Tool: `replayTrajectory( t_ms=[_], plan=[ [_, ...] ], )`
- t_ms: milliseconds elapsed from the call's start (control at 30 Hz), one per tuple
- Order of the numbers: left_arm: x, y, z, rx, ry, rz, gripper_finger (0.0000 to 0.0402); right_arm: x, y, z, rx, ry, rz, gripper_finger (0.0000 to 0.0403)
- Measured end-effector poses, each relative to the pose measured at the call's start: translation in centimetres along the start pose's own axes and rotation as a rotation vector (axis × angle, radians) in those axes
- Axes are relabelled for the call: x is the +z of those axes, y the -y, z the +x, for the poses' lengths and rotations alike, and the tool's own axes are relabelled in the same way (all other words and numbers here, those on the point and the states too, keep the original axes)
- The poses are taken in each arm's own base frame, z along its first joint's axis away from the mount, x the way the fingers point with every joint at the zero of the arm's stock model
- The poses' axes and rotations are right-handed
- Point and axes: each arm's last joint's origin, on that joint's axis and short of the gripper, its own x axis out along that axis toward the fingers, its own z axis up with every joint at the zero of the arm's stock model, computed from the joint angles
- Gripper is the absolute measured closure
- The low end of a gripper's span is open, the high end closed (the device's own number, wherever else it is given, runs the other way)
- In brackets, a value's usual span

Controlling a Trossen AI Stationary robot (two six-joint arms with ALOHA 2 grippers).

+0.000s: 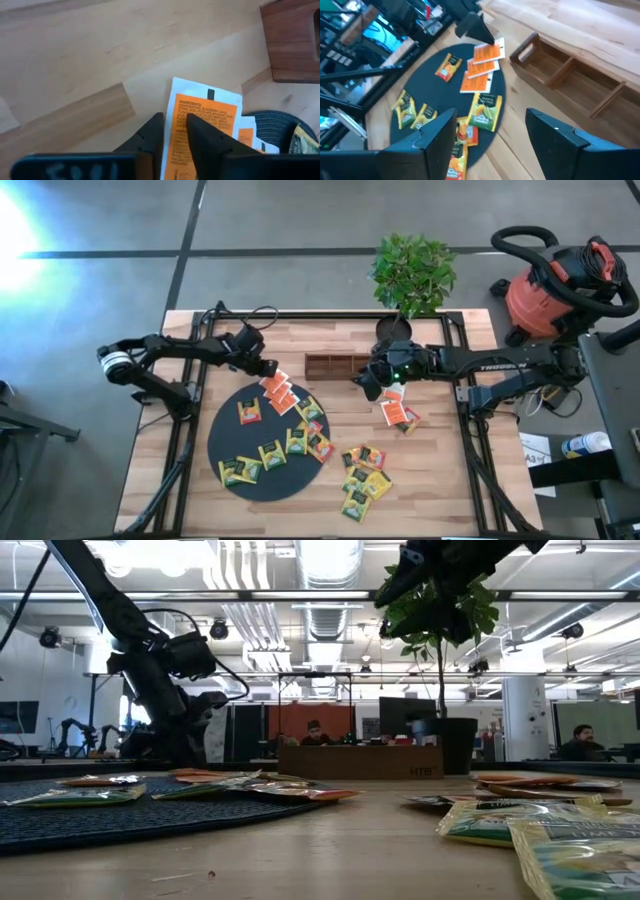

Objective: Pick & Place Tea
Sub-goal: Put the white tea bag into the left section of the brown wooden organizer

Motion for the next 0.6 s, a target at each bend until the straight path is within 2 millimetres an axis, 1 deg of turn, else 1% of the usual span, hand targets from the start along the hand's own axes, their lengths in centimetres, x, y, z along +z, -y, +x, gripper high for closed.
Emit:
replayTrajectory(
  t_ms=[100, 267, 467, 533, 600],
  plan=[
    [0.0, 0.0, 0.2, 0.001, 0.000, 0.014, 0.0354, 0.1, -0.3, 1.1, -0.001, -0.001, -0.001, 0.0168],
    [0.0, 0.1, 0.2, -0.006, 0.007, 0.043, 0.0393, 0.2, -0.7, 3.4, -0.019, -0.053, -0.029, 0.0168],
    [-0.1, 0.4, -0.4, -0.050, -0.003, 0.063, 0.0401, 1.3, -2.2, 5.8, 0.006, -0.074, -0.096, 0.0168],
    [-0.2, 0.5, -0.6, -0.058, -0.009, 0.066, 0.0401, 1.8, -2.7, 6.9, 0.023, -0.097, -0.104, 0.0168],
    [-0.1, 0.5, -0.8, -0.060, -0.001, 0.070, 0.0401, 2.2, -2.9, 8.3, 0.053, -0.136, -0.066, 0.0168]
  ],
)
